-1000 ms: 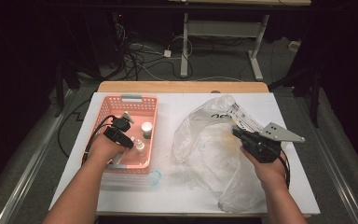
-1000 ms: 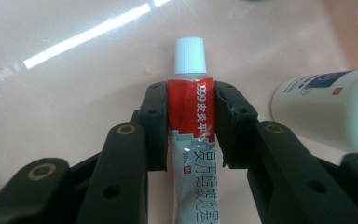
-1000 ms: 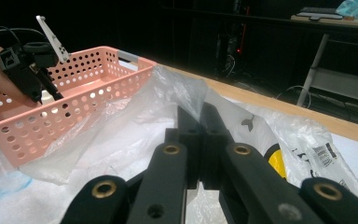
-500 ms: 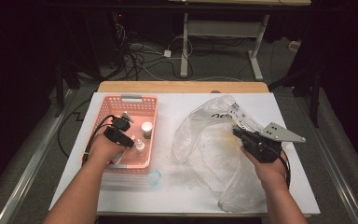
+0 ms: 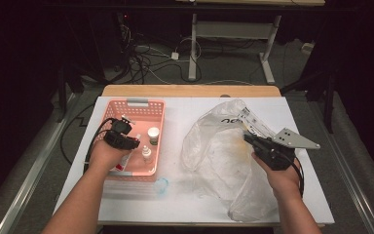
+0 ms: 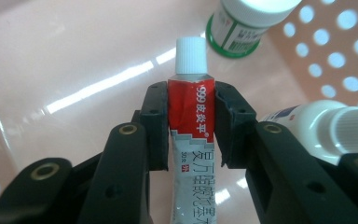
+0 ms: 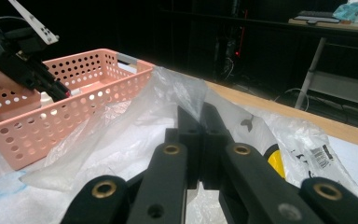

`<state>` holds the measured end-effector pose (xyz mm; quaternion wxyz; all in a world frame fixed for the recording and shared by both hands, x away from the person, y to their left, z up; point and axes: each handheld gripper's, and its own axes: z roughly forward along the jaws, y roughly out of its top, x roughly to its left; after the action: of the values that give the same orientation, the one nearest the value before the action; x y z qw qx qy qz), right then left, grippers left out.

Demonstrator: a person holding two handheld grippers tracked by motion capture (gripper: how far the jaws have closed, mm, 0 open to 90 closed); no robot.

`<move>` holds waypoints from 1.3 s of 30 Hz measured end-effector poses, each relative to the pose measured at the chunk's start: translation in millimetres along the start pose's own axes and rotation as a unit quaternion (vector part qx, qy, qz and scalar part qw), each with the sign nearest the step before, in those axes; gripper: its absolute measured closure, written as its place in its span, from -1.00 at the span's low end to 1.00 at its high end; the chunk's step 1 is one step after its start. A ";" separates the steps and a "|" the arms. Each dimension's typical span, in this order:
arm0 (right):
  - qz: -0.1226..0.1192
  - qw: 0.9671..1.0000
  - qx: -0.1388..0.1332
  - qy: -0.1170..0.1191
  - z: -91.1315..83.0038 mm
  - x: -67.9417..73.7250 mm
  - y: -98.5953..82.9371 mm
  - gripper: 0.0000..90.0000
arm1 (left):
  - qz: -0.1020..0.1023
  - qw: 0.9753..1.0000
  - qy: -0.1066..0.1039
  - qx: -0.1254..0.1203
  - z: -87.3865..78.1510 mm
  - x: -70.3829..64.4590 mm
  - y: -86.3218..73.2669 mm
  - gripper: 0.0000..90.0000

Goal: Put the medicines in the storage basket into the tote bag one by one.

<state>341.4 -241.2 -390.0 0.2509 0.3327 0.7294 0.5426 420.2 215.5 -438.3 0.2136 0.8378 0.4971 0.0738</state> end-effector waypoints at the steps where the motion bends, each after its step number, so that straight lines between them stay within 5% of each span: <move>1: 0.002 1.000 0.001 0.000 0.0 0.1 -0.3 1.00 | 0.003 1.000 0.000 -0.008 -1.4 -0.1 -0.9 0.48; 9: 0.000 1.000 0.003 0.001 0.8 0.3 -1.3 1.00 | 0.009 0.998 -0.001 -0.069 -15.5 -4.5 -6.5 0.49; 18: -0.001 1.000 0.001 0.000 0.2 0.8 -0.6 1.00 | 0.010 0.992 -0.004 -0.129 -31.7 -6.8 -15.1 0.49; 33: -0.003 1.000 0.001 -0.002 -0.9 0.9 -0.7 1.00 | 0.003 0.975 -0.011 -0.223 -51.4 -13.0 -37.9 0.49; 39: -0.003 1.000 0.002 -0.001 -0.2 1.9 -1.5 1.00 | 0.000 0.966 -0.012 -0.260 -58.5 -18.0 -50.5 0.49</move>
<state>339.7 -240.2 -391.3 0.2522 0.3313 0.7315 0.5399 351.2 237.5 -405.9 0.4299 0.7545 0.4579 0.1904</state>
